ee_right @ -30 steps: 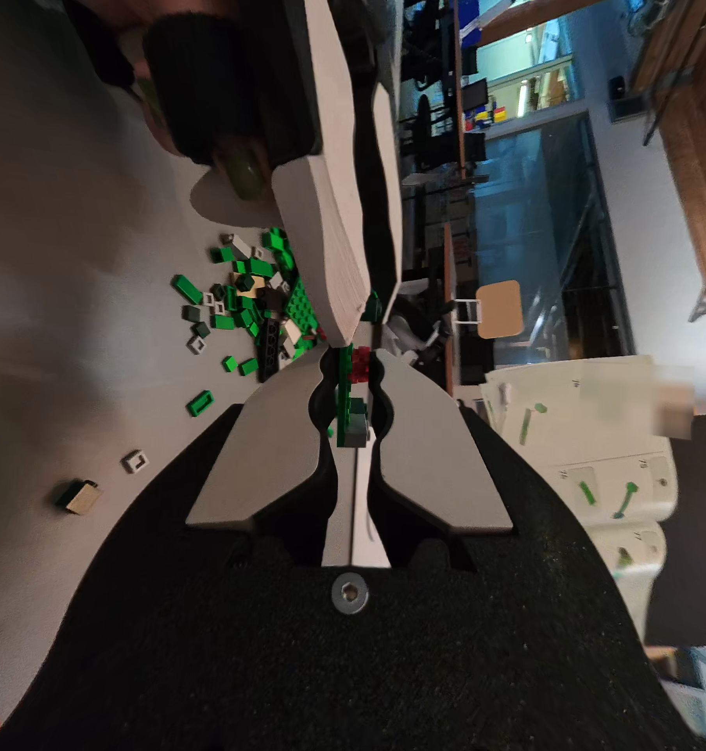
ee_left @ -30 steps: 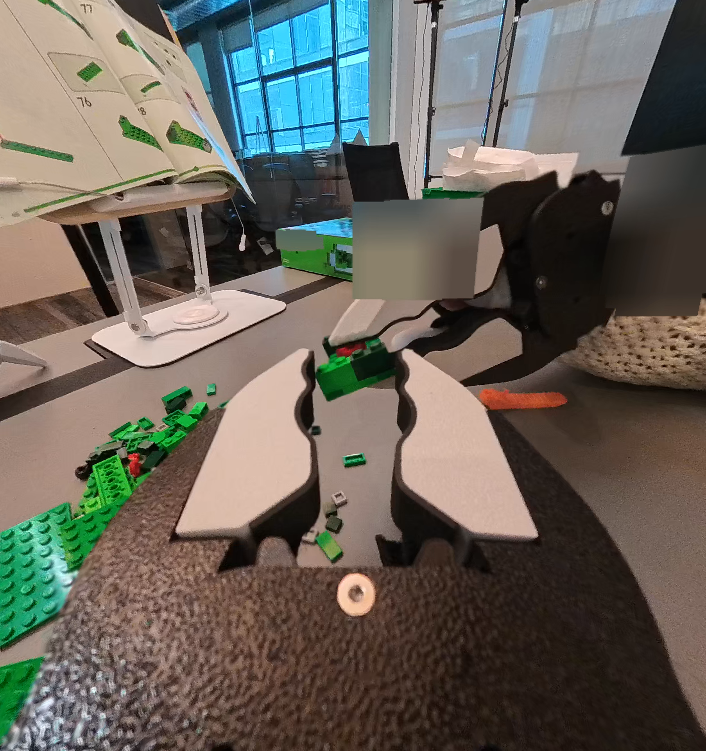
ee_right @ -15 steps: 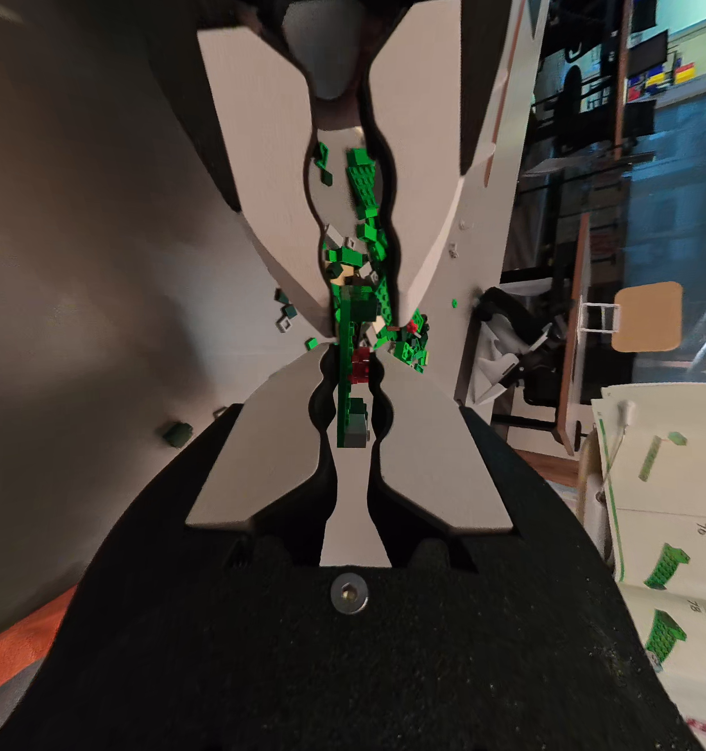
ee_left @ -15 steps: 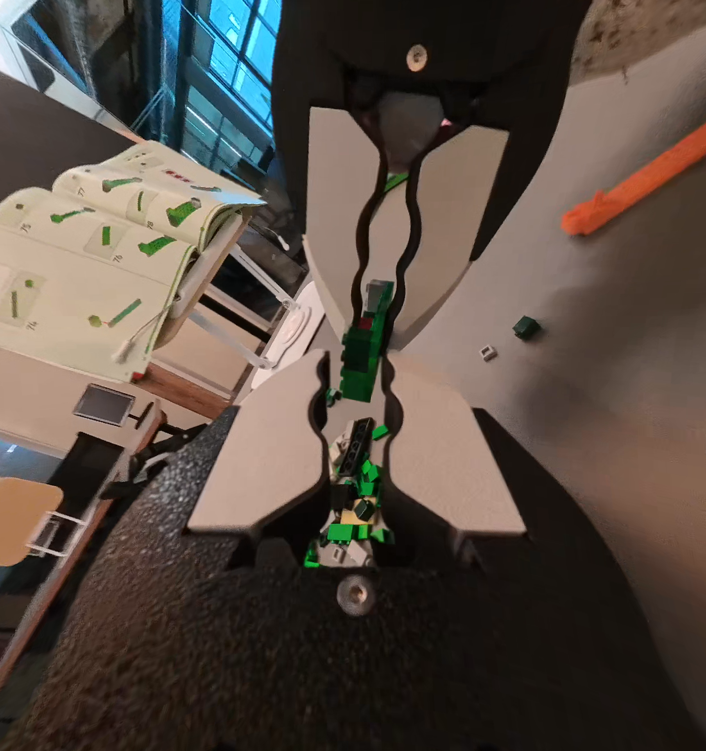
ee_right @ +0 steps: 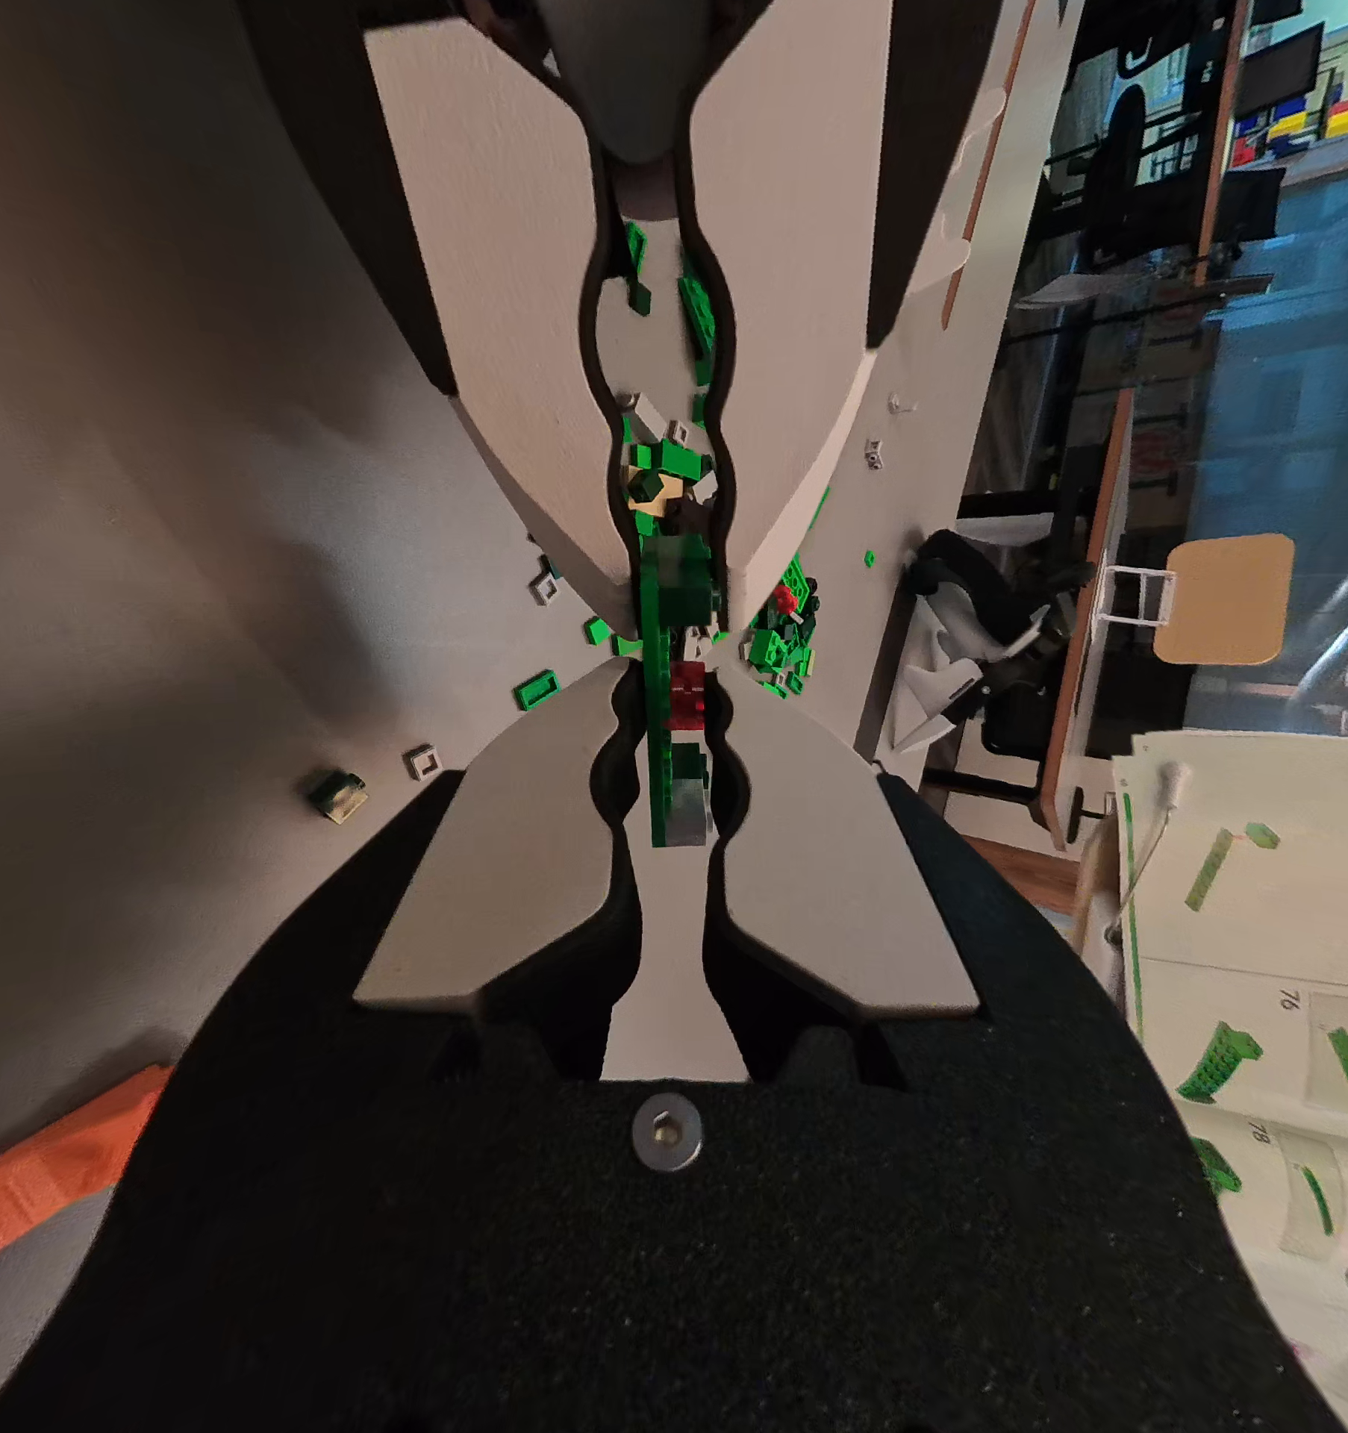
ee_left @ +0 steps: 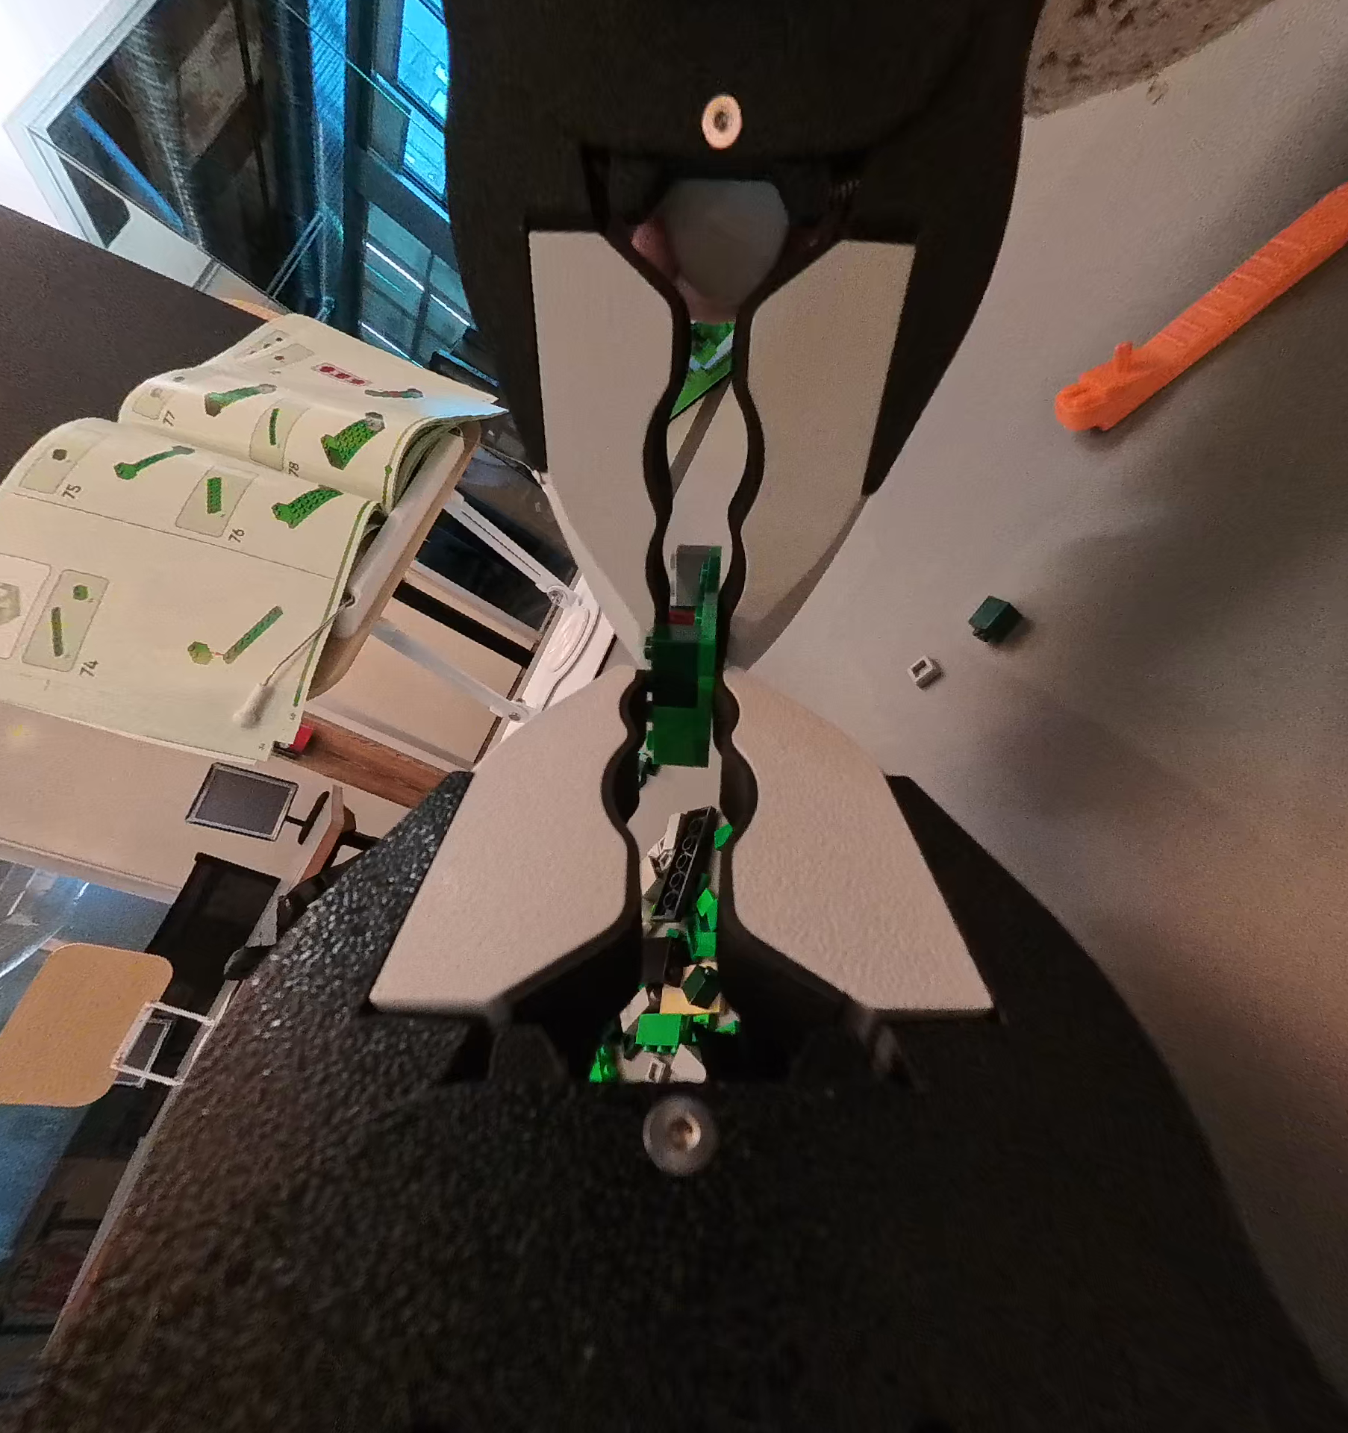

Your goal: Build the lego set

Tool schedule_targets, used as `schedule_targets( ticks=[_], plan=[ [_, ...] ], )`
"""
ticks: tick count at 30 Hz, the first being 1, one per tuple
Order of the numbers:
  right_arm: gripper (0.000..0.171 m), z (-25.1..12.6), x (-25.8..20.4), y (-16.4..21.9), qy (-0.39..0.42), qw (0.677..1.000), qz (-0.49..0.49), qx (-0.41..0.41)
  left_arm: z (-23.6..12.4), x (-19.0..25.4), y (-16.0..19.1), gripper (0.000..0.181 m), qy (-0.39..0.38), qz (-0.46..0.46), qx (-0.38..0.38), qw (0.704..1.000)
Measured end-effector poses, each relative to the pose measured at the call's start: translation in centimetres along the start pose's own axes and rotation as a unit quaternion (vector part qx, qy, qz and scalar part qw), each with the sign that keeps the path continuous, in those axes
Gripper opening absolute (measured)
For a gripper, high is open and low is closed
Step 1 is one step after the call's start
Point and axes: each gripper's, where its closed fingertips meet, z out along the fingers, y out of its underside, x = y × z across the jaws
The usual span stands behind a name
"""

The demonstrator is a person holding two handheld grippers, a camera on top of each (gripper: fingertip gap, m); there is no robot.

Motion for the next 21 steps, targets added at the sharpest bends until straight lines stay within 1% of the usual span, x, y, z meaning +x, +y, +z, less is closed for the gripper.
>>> schedule_targets(
  ticks=[6, 18, 21],
  plan=[
    [0.013, 0.1, -0.2, 0.0, 0.001, 1.0, -0.012, -0.002, 0.0, 0.1, 0.1, 0.015, 0.003, -0.002, -0.001, 1.0],
    [0.012, 0.2, -1.5, 0.5, -0.042, 0.999, 0.003, -0.006, 0.4, 1.1, 0.2, 0.016, 0.025, -0.007, -0.005, 1.0],
    [0.012, 0.3, -1.1, 0.6, -0.025, 1.0, 0.015, -0.002, 0.6, 0.8, 0.4, 0.016, 0.021, -0.044, -0.007, 0.999]
  ],
)
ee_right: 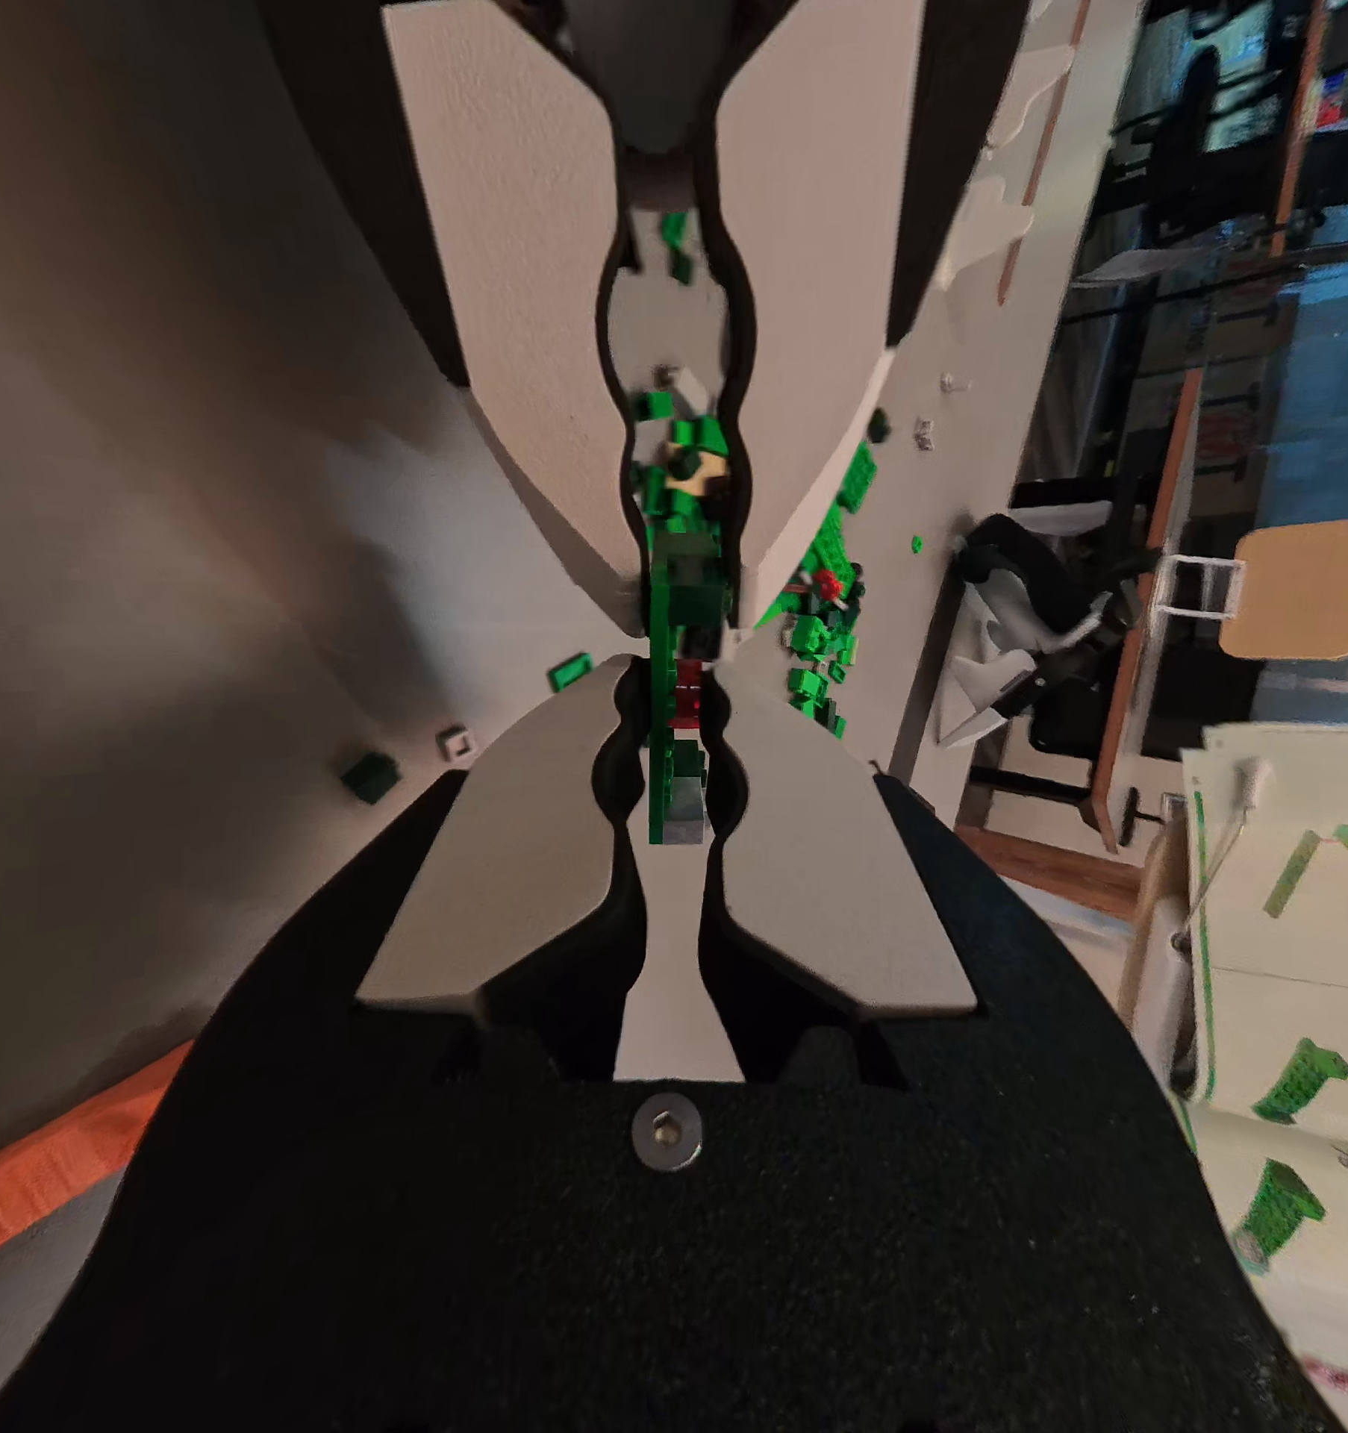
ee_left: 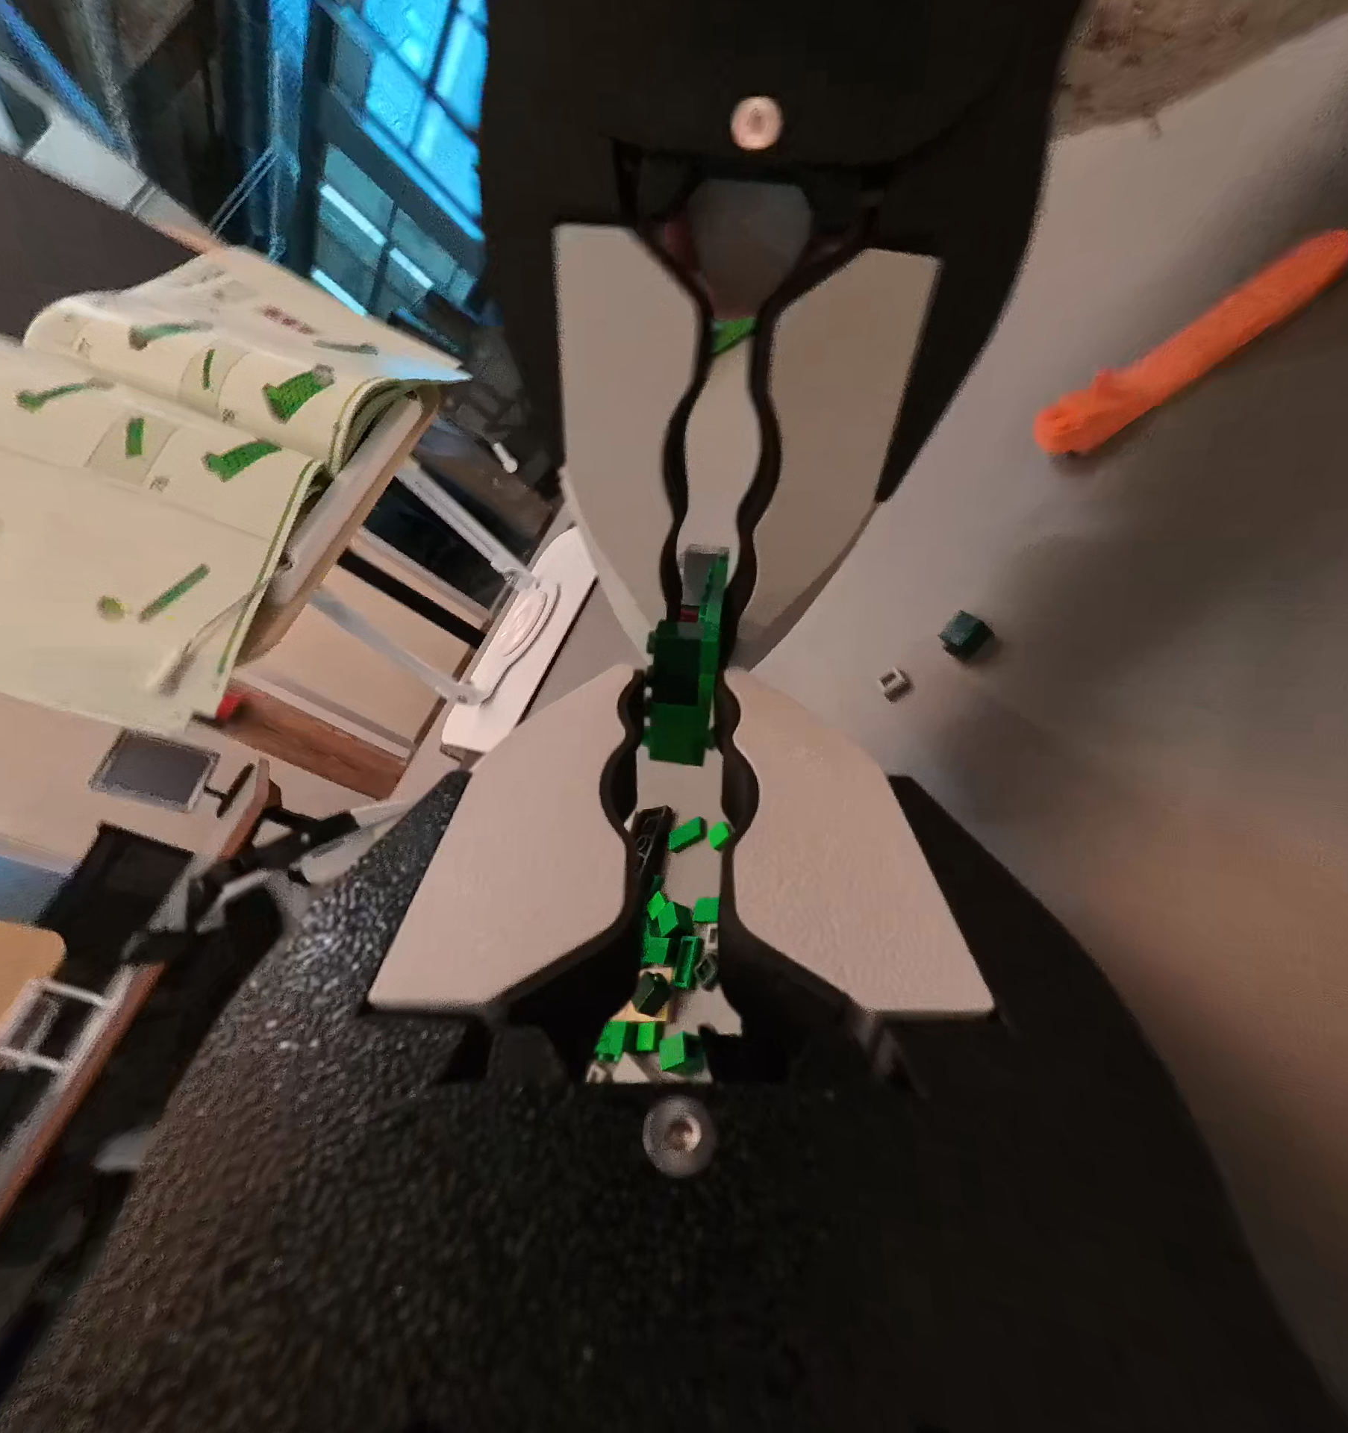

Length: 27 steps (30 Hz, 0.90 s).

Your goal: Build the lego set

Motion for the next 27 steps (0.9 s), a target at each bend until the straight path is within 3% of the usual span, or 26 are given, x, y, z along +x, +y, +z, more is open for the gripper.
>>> schedule_targets(
  ticks=[5, 9, 12, 15, 19, 24, 27],
  plan=[
    [0.012, -0.6, 3.1, 0.7, 0.137, 0.99, 0.005, 0.01, -0.3, -2.4, -0.1, 0.037, -0.018, -0.173, 0.02, 0.985],
    [0.012, -1.3, 4.4, 0.6, 0.226, 0.973, -0.045, -0.007, -0.3, -3.4, -0.2, 0.055, -0.001, -0.328, 0.046, 0.944],
    [0.012, -1.3, 4.5, 0.1, 0.258, 0.962, -0.087, -0.024, -0.2, -3.4, -1.3, 0.059, 0.013, -0.411, 0.083, 0.908],
    [0.012, -1.2, 4.4, -0.2, 0.275, 0.956, -0.099, -0.033, 0.6, -2.0, -1.0, 0.061, 0.03, -0.409, 0.048, 0.911],
    [0.012, -1.1, 4.4, -0.2, 0.281, 0.953, -0.107, -0.033, 0.5, -2.5, -1.1, 0.037, -0.005, -0.393, 0.054, 0.918],
    [0.012, -1.0, 4.6, -0.2, 0.296, 0.943, -0.141, -0.05, 0.4, -2.7, -0.7, 0.036, -0.009, -0.399, 0.053, 0.916],
    [0.019, -1.4, 4.9, -0.7, 0.317, 0.941, -0.116, -0.014, 0.2, -3.1, -0.6, 0.035, -0.013, -0.391, 0.055, 0.919]
  ],
)
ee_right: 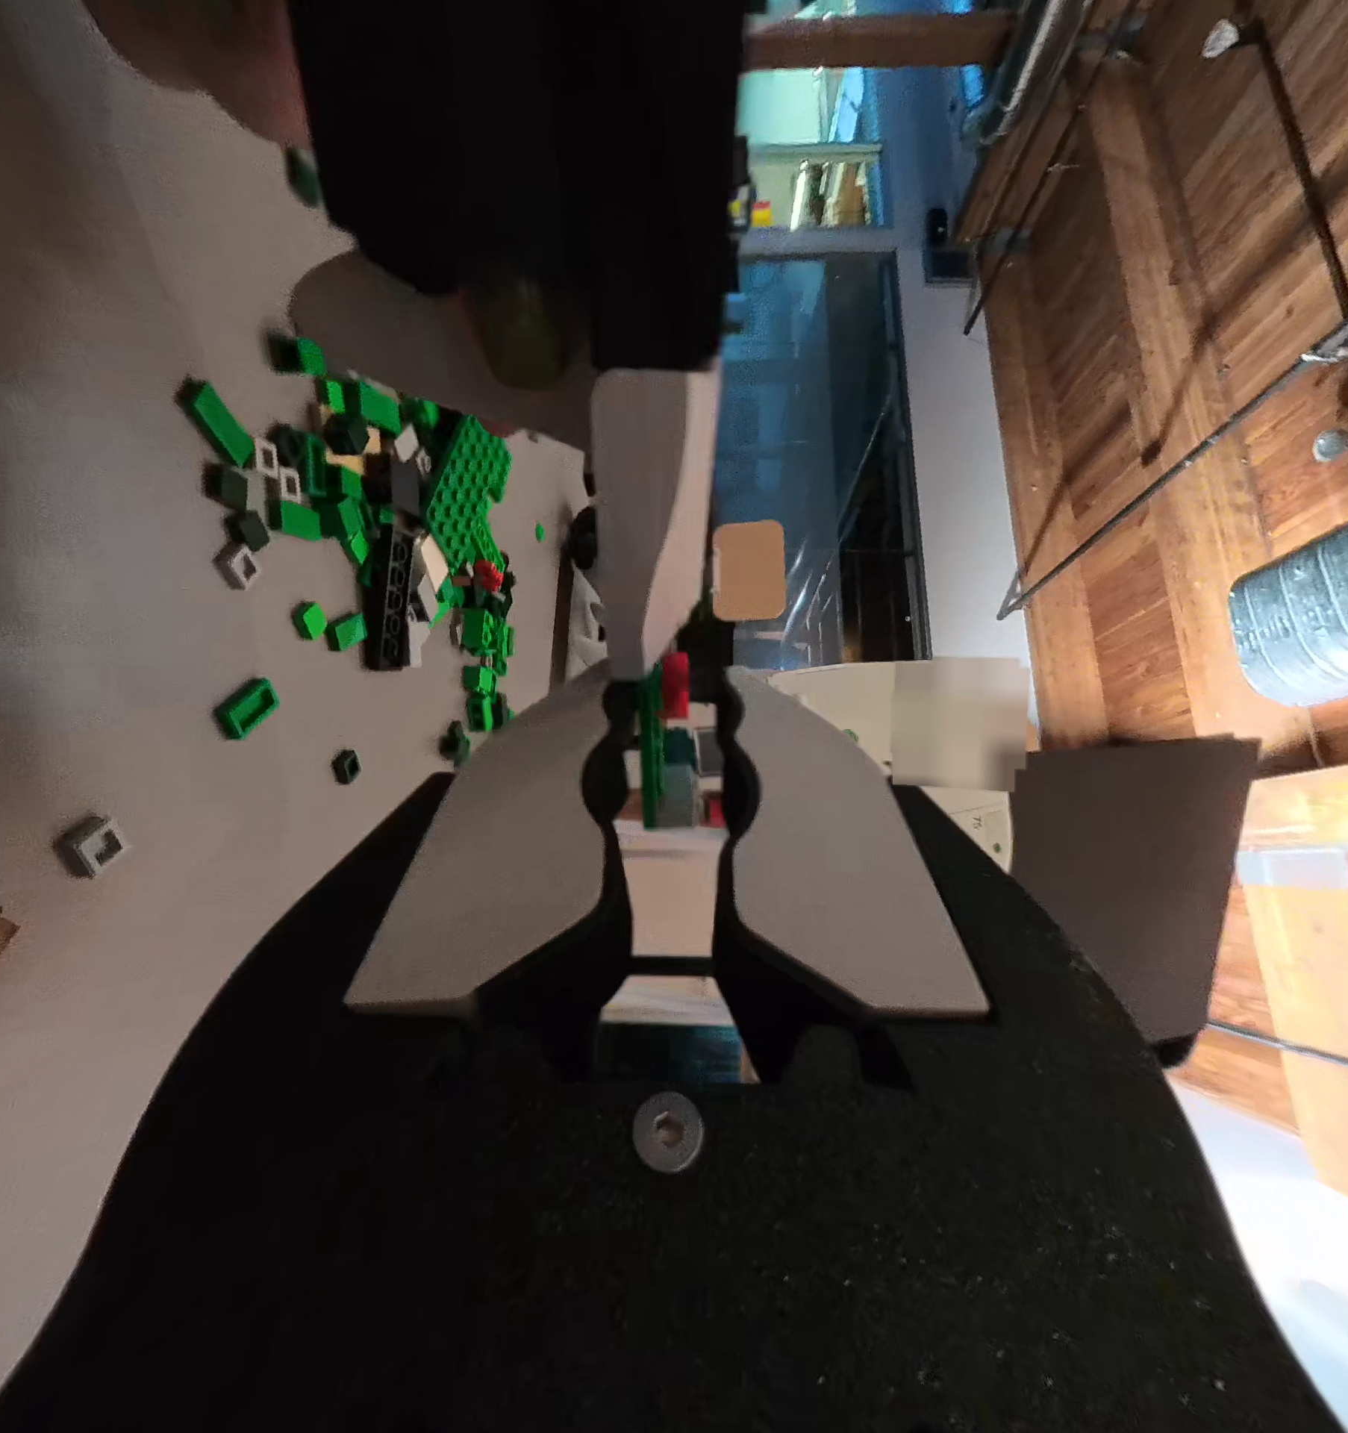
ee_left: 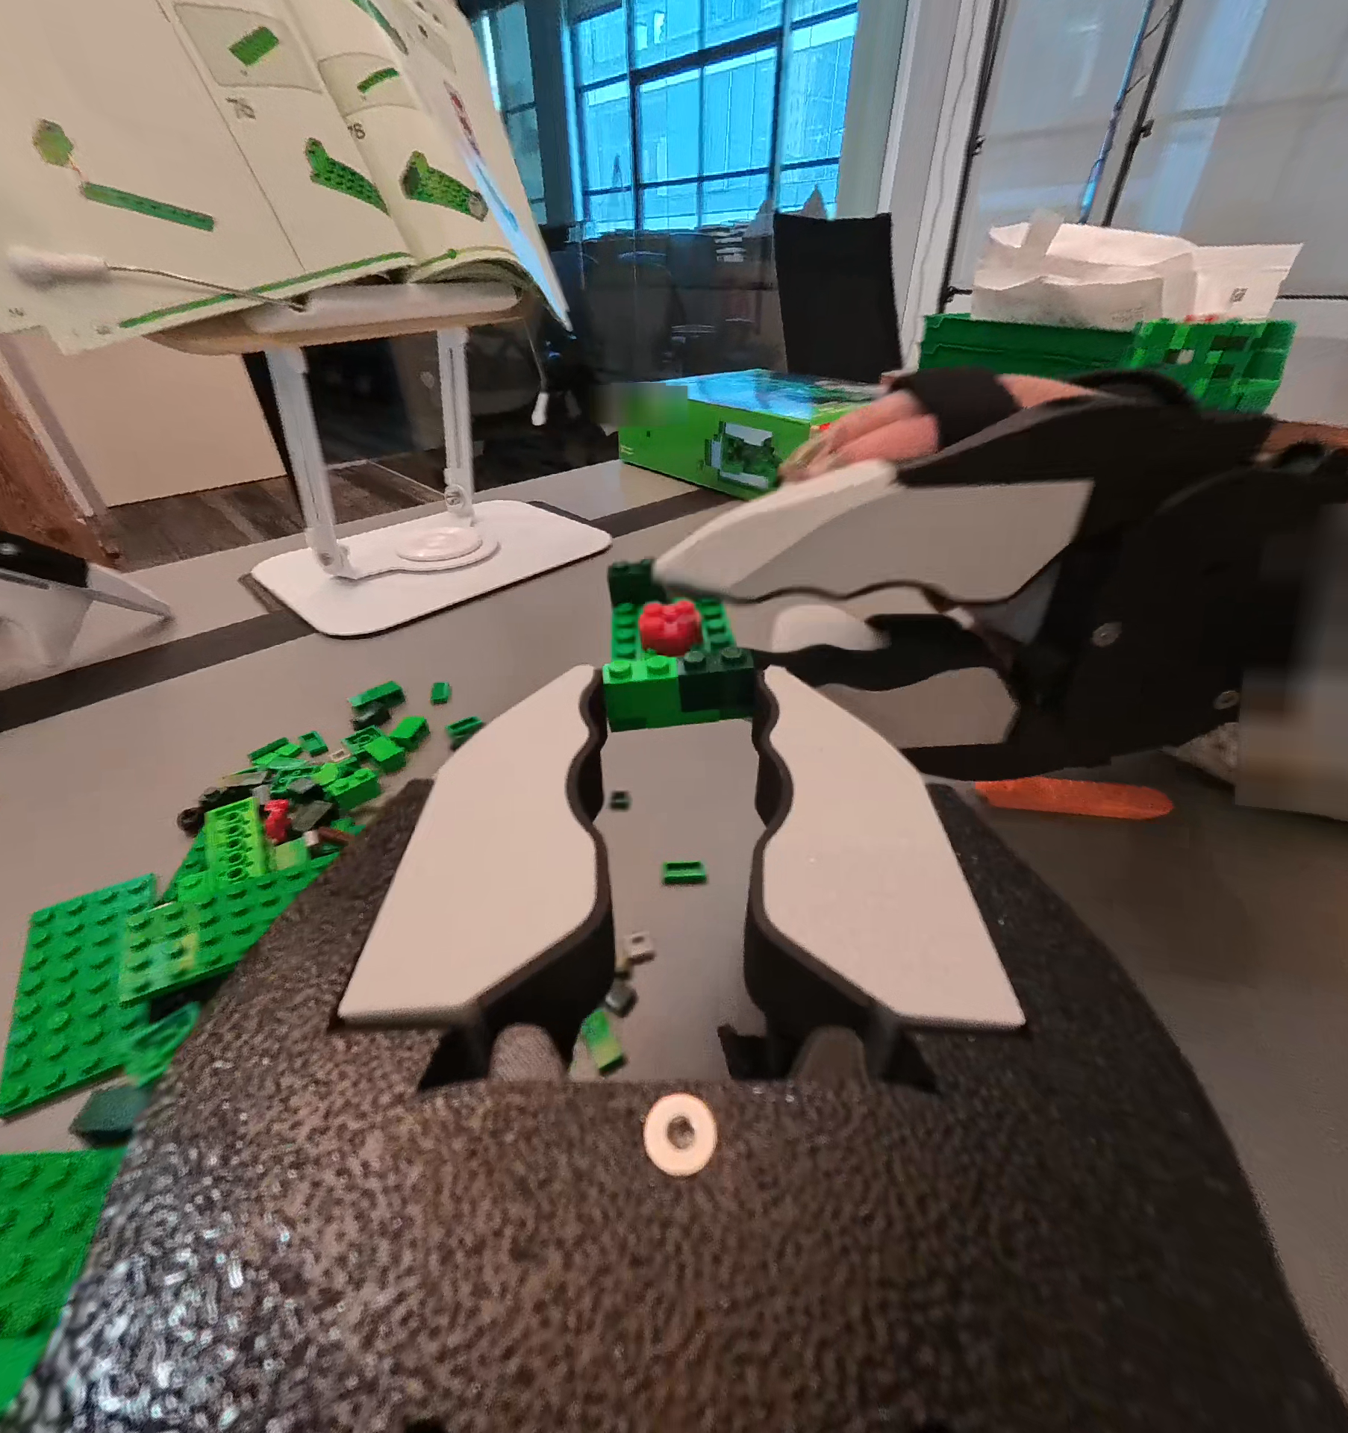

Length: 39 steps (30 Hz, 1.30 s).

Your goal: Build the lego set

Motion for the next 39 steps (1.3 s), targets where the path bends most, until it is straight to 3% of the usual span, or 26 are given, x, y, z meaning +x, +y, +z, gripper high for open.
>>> schedule_targets(
  ticks=[3, 5, 9, 12, 16, 19, 24, 28, 32, 35, 39],
  plan=[
    [0.044, -0.7, 0.4, 0.3, -0.013, 0.996, 0.079, 0.026, -1.2, -3.5, -0.4, 0.035, -0.074, 0.04, -0.003, 0.996],
    [0.037, -0.7, 0.3, 1.0, -0.057, 0.979, 0.191, 0.052, -3.1, -7.3, -1.3, 0.035, -0.157, 0.075, 0.009, 0.985],
    [0.021, 3.0, -2.6, 2.6, -0.256, 0.91, 0.323, 0.048, -6.1, -12.6, -1.8, 0.035, -0.268, 0.108, 0.021, 0.957],
    [0.019, 6.4, -4.3, 2.5, -0.391, 0.866, 0.301, 0.084, -6.3, -13.6, -1.3, 0.035, -0.28, 0.125, 0.016, 0.952],
    [0.018, 10.7, -6.0, 3.3, -0.501, 0.826, 0.246, 0.083, -5.8, -13.4, -0.5, 0.035, -0.273, 0.154, 0.001, 0.95],
    [0.012, 12.6, -7.0, 3.1, -0.558, 0.799, 0.203, 0.093, -5.3, -13.2, -0.1, 0.035, -0.249, 0.123, 0.004, 0.961],
    [0.005, 14.8, -8.5, 3.8, -0.617, 0.771, 0.144, 0.063, -5.9, -14.3, 0.2, 0.035, -0.258, 0.086, 0.008, 0.962],
    [0.006, 14.5, -8.7, 3.0, -0.659, 0.735, 0.137, 0.075, -6.4, -15.0, 0.2, 0.035, -0.272, 0.069, 0.014, 0.96],
    [0.009, 14.4, -8.7, 2.9, -0.674, 0.728, 0.103, 0.071, -6.3, -15.0, 0.4, 0.035, -0.269, 0.066, 0.01, 0.961],
    [0.0, 14.3, -8.6, 2.9, -0.68, 0.724, 0.092, 0.063, -6.1, -14.8, 0.4, 0.035, -0.264, 0.07, 0.008, 0.962],
    [0.0, 14.2, -8.1, 2.8, -0.673, 0.726, 0.132, 0.046, -5.9, -14.8, 0.6, 0.035, -0.263, 0.077, 0.004, 0.962]
  ],
)
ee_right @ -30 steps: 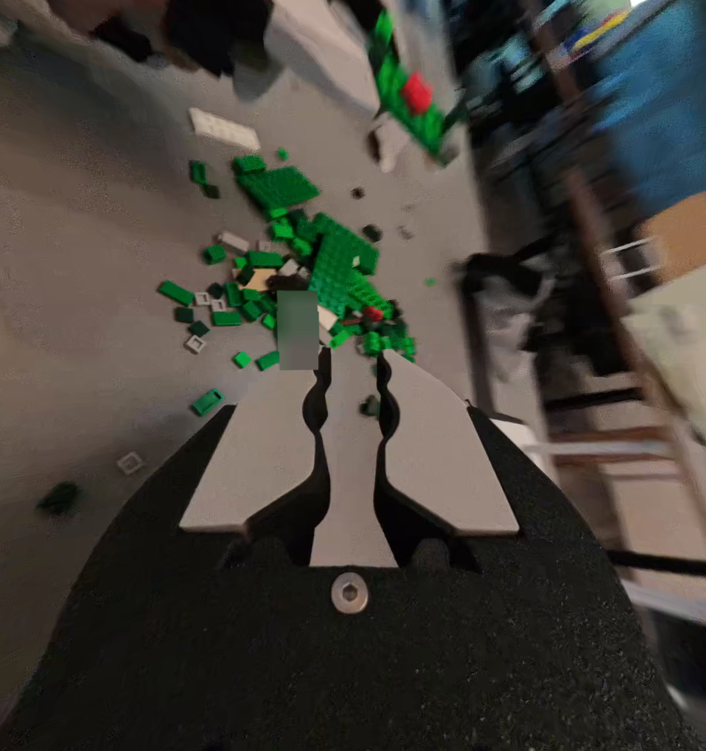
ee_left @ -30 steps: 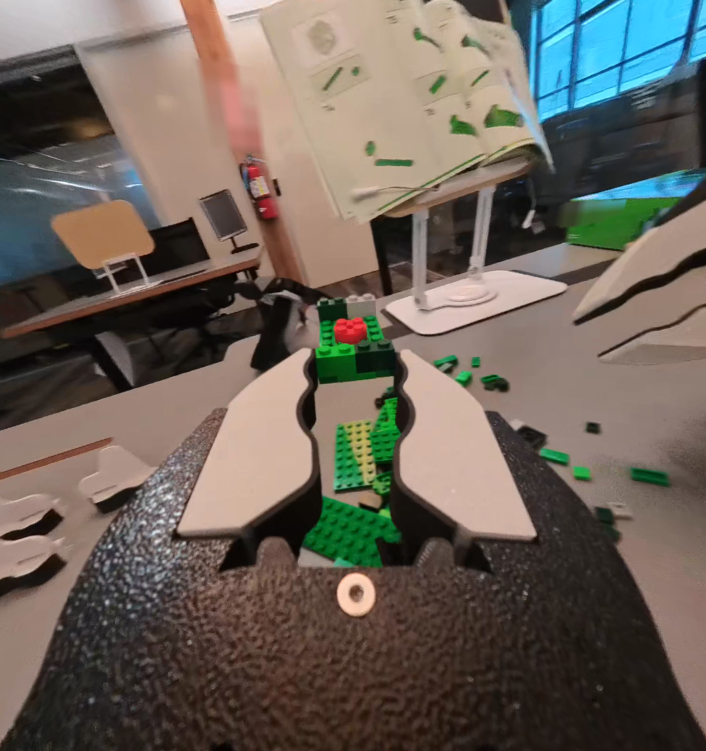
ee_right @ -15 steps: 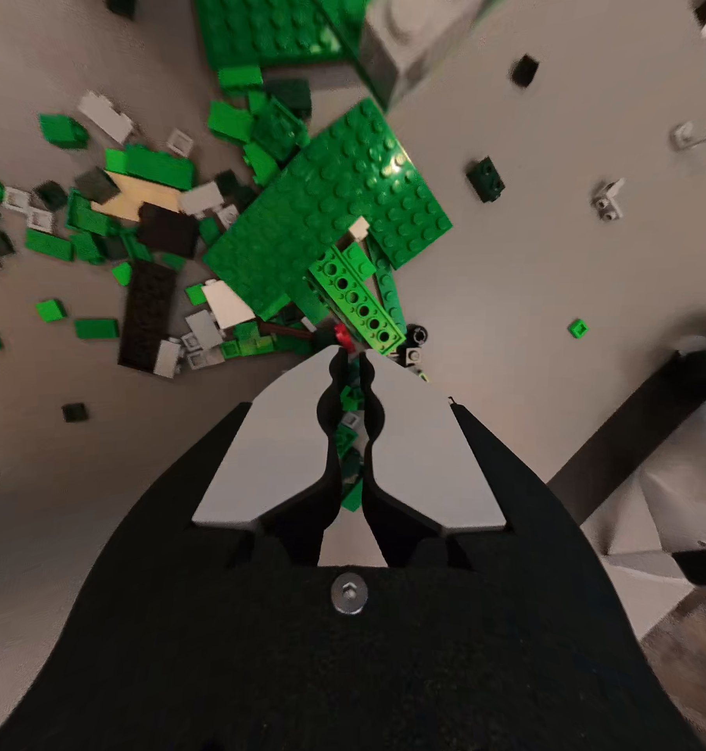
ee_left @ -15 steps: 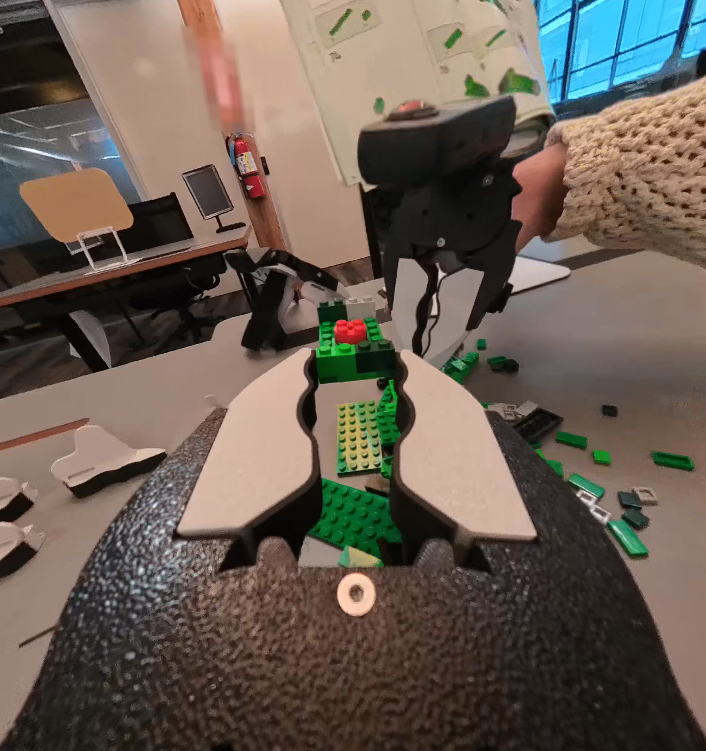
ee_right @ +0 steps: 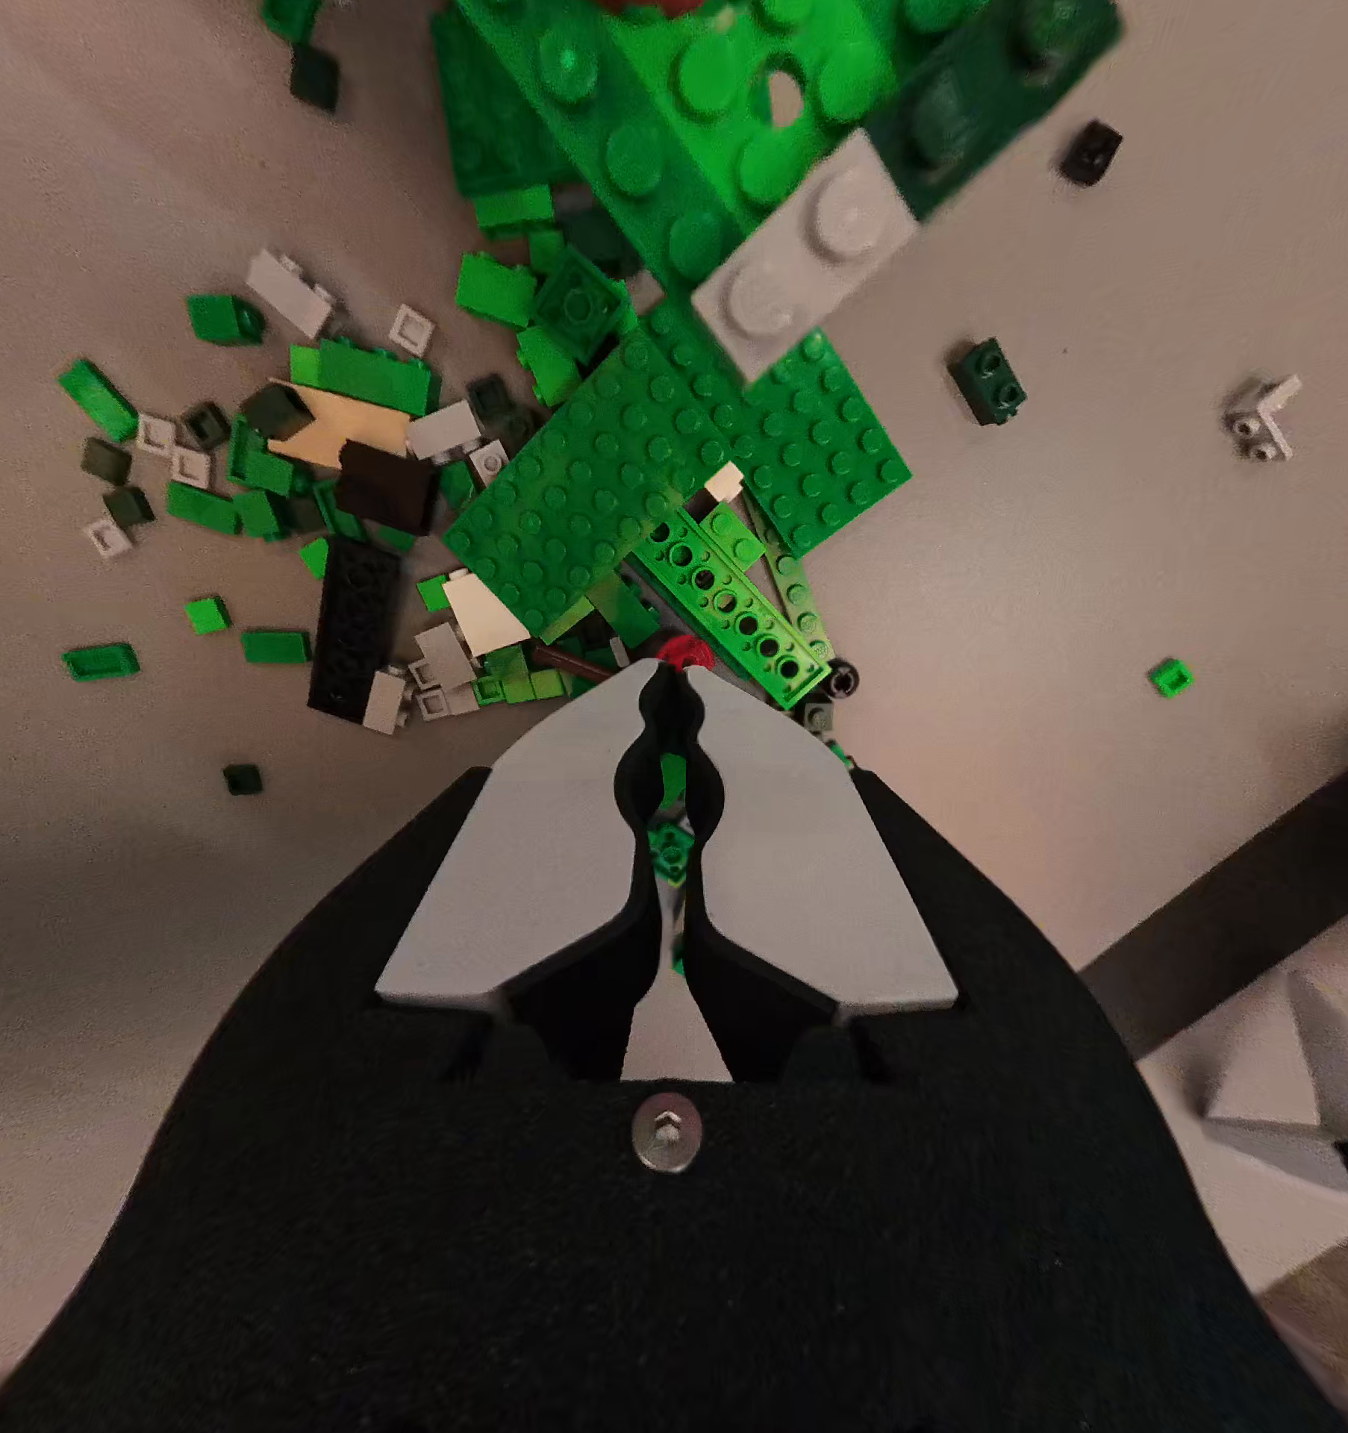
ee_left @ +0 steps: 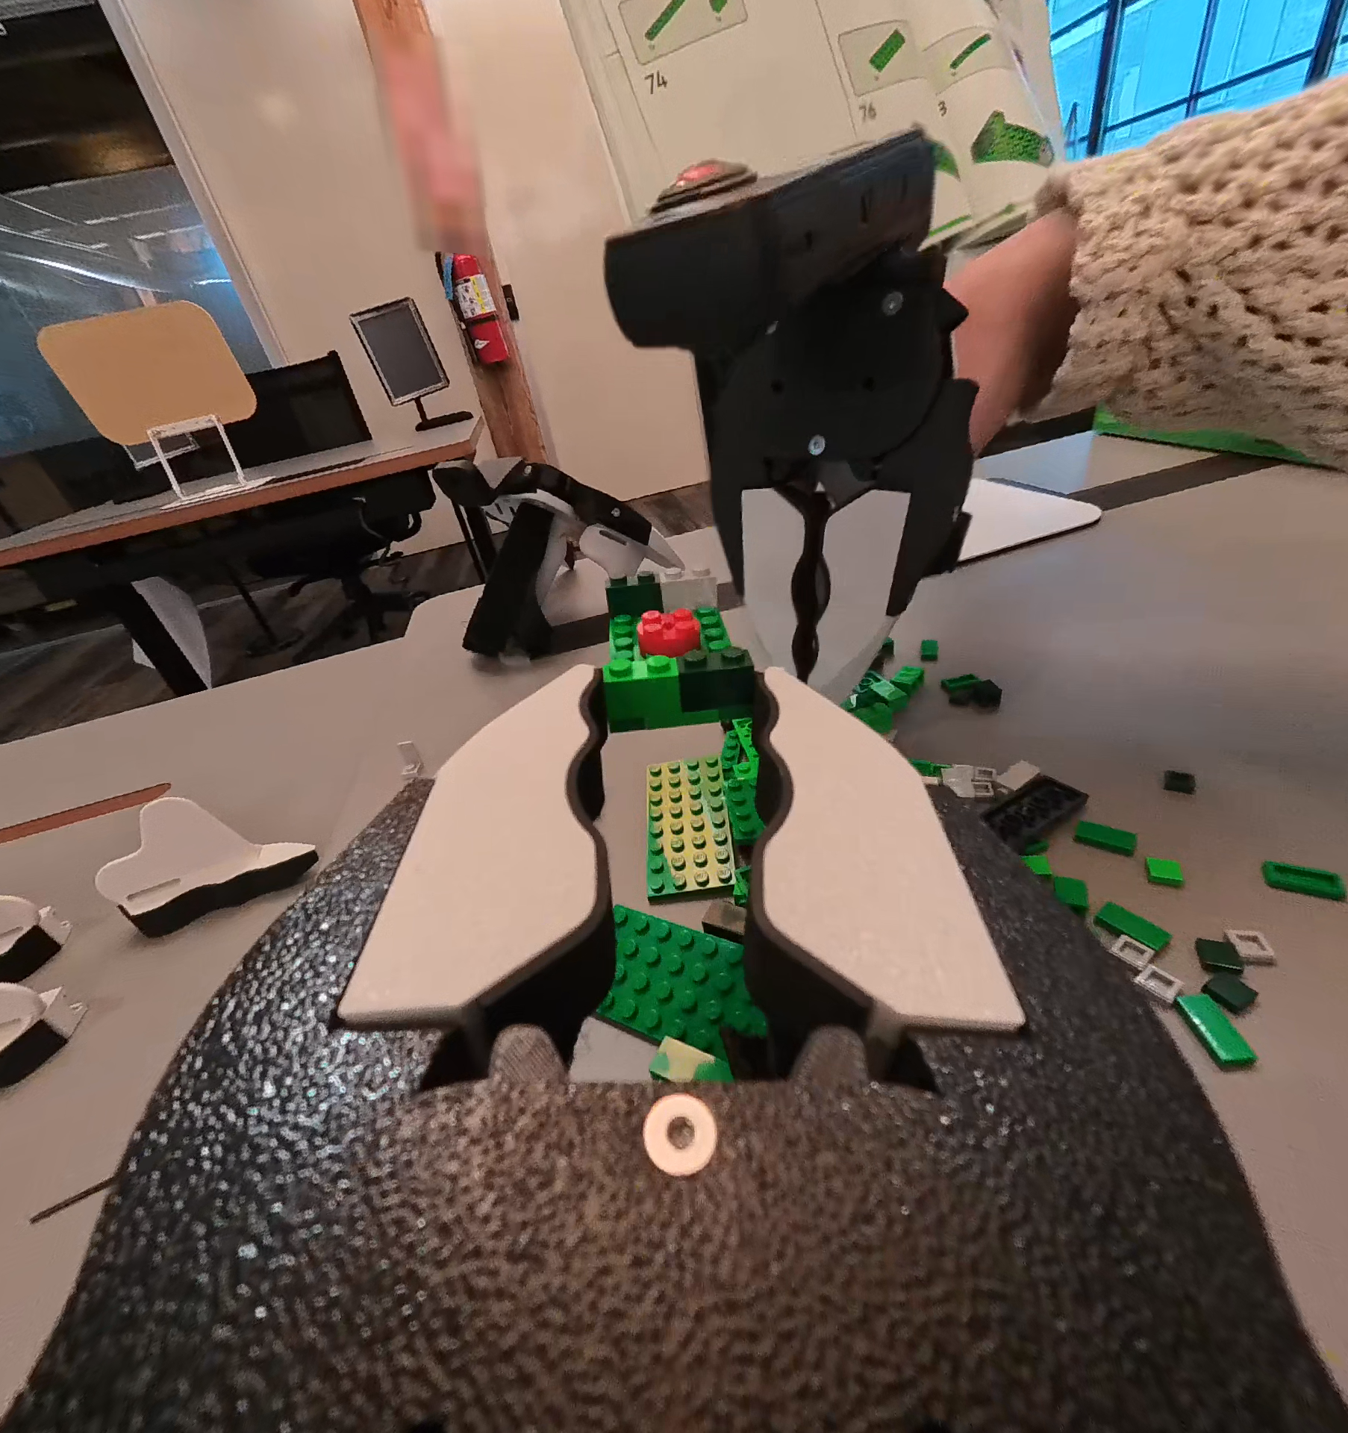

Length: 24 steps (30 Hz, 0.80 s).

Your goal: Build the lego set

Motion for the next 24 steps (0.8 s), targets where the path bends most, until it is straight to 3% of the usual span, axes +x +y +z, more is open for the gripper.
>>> schedule_targets(
  ticks=[5, 10, 17, 24],
  plan=[
    [0.002, -0.9, 0.2, 0.0, 0.053, 0.997, 0.017, 0.047, 0.0, 0.2, -0.2, 0.035, 0.004, -0.003, 0.005, 1.0],
    [0.015, 0.3, -0.3, 0.1, 0.072, 0.997, -0.026, 0.013, 0.0, 0.9, -0.4, 0.035, 0.017, 0.009, 0.008, 1.0],
    [0.004, 1.5, 0.5, 0.5, 0.032, 0.999, 0.03, -0.027, 0.0, 0.8, -0.3, 0.035, 0.016, 0.008, 0.007, 1.0],
    [0.0, 0.7, 1.0, 0.7, 0.033, 0.993, 0.112, 0.025, 0.0, 0.8, -0.3, 0.035, 0.016, 0.01, 0.007, 1.0]
  ],
)
